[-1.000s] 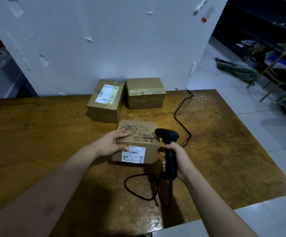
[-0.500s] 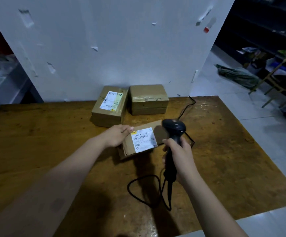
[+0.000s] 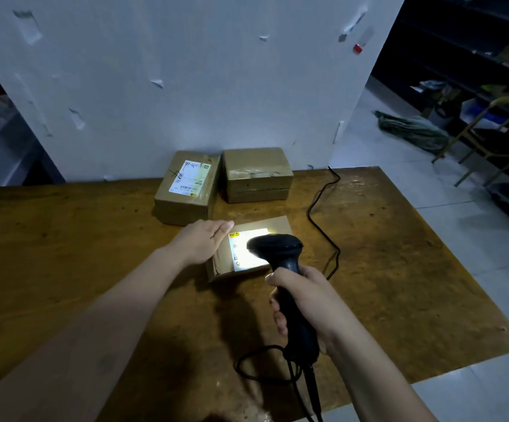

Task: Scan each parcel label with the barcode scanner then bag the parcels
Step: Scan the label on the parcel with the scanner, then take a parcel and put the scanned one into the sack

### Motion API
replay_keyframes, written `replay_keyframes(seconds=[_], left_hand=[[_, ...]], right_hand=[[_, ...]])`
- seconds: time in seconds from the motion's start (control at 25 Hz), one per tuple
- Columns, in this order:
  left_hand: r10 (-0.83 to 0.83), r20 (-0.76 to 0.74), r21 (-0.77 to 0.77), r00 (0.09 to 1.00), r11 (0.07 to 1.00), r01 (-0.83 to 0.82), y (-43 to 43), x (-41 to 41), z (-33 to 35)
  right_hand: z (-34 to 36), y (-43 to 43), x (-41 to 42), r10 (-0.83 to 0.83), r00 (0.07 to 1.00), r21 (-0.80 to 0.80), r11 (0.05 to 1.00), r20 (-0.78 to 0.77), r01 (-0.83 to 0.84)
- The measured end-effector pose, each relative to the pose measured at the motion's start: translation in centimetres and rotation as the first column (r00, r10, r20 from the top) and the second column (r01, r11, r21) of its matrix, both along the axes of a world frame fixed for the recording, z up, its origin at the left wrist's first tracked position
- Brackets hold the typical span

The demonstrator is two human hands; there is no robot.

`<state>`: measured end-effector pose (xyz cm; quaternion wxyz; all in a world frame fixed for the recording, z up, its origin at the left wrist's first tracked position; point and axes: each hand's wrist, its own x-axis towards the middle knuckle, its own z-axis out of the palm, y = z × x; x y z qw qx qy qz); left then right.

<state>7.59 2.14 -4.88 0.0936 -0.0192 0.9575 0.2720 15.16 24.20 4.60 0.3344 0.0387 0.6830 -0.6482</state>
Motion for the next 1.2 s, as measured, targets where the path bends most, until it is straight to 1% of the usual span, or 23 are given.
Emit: replay_keyframes(seconds=[0.2, 0.52, 0.64, 0.76, 0.88, 0.96, 1.0, 1.04, 1.08, 1.12, 1.16, 1.2], left_hand=[[-0.018, -0.017, -0.033, 1.000, 0.999, 0.018, 0.0, 0.0, 0.0], [-0.015, 0.012, -0.074, 1.000, 0.997, 0.016, 0.5, 0.6, 0.4], [-0.005, 0.028, -0.039, 1.000, 0.999, 0.006, 0.3, 0.6, 0.3], [0.005, -0.007, 0.009, 1.000, 1.000, -0.005, 0.0, 0.6, 0.2], [0.014, -0.024, 0.011, 1.000, 1.000, -0.014, 0.1, 0.8, 0.3], [0.009, -0.021, 0.021, 1.000, 1.000, -0.009, 0.3, 1.0, 0.6], [0.008, -0.014, 0.029, 1.000, 1.000, -0.007, 0.4, 1.1, 0.8], [0.012, -0.004, 0.043, 1.000, 0.999, -0.012, 0.3, 1.3, 0.9], [0.016, 0.006, 0.067, 1.000, 0.998, -0.016, 0.0, 1.5, 0.9], [0.030, 0.018, 0.104, 0.999, 0.994, -0.032, -0.3, 1.8, 0.7], [0.048, 0.029, 0.144, 0.998, 0.988, -0.052, -0.7, 2.2, 0.6], [0.068, 0.034, 0.172, 0.997, 0.982, -0.073, -1.1, 2.7, 0.6]], right_hand=[[0.7, 0.1, 0.2, 0.062, 0.998, 0.018, 0.998, -0.009, -0.062], [1.7, 0.7, 0.7, 0.103, 0.995, 0.003, 0.995, -0.018, -0.103], [2.5, 1.0, 1.0, 0.122, 0.992, -0.019, 0.992, -0.019, -0.122], [3.3, 1.1, 1.4, 0.110, 0.994, -0.042, 0.993, -0.007, -0.110], [3.9, 1.1, 1.7, 0.114, 0.993, -0.032, 0.993, 0.017, -0.113], [3.1, 1.0, 1.4, 0.066, 0.998, 0.017, 0.998, 0.019, -0.066], [2.2, 1.0, 1.1, 0.012, 0.999, 0.094, 0.996, -0.041, -0.008], [0.8, 0.9, 0.8, -0.049, 0.987, 0.198, 0.977, -0.151, 0.079], [-0.6, 0.9, 0.2, -0.100, 0.955, 0.286, 0.941, -0.279, 0.182], [-2.2, 1.0, -0.4, -0.131, 0.913, 0.340, 0.900, -0.386, 0.273], [-3.9, 1.3, -1.1, -0.138, 0.886, 0.376, 0.868, -0.443, 0.324], [-6.0, 1.7, -2.1, -0.132, 0.879, 0.422, 0.838, -0.459, 0.346]])
